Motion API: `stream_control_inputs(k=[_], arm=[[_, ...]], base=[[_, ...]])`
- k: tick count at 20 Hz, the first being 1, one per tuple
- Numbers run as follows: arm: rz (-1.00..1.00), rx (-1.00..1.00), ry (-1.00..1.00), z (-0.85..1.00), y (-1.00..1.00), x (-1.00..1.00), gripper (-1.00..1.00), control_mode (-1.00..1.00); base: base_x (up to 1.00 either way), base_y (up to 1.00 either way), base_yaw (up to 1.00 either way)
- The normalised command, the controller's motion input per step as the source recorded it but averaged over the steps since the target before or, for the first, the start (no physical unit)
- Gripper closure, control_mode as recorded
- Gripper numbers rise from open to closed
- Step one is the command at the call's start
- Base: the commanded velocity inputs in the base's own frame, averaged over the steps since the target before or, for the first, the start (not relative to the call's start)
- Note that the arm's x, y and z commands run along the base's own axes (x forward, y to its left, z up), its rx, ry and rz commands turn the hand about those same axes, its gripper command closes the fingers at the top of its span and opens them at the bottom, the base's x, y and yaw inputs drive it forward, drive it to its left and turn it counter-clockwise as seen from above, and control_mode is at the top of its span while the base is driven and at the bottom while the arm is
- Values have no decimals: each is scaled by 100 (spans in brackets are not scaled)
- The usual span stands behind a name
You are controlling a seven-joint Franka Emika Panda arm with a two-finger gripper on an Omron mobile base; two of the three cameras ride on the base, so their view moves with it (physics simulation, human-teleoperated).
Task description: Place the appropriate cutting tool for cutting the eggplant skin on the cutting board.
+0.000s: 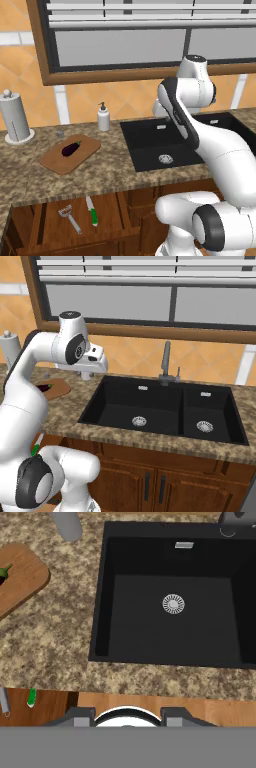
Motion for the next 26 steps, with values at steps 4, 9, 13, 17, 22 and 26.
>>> stream_control_inputs(k=[4,9,13,17,22,26], arm=[[0,-1,-6,-1,13,-31,-100,-100],[0,1,0,-37,62,-90,-100,-100],[0,1,0,-45,99,-86,-100,-100],[0,0,1,-46,100,-61,-100,-100],[0,-3,4,-49,100,-25,-100,-100],[-2,0,10,-45,100,-21,-100,-100]], base=[[0,0,0],[0,0,0],[0,0,0],[0,0,0],[0,0,0],[0,0,0]])
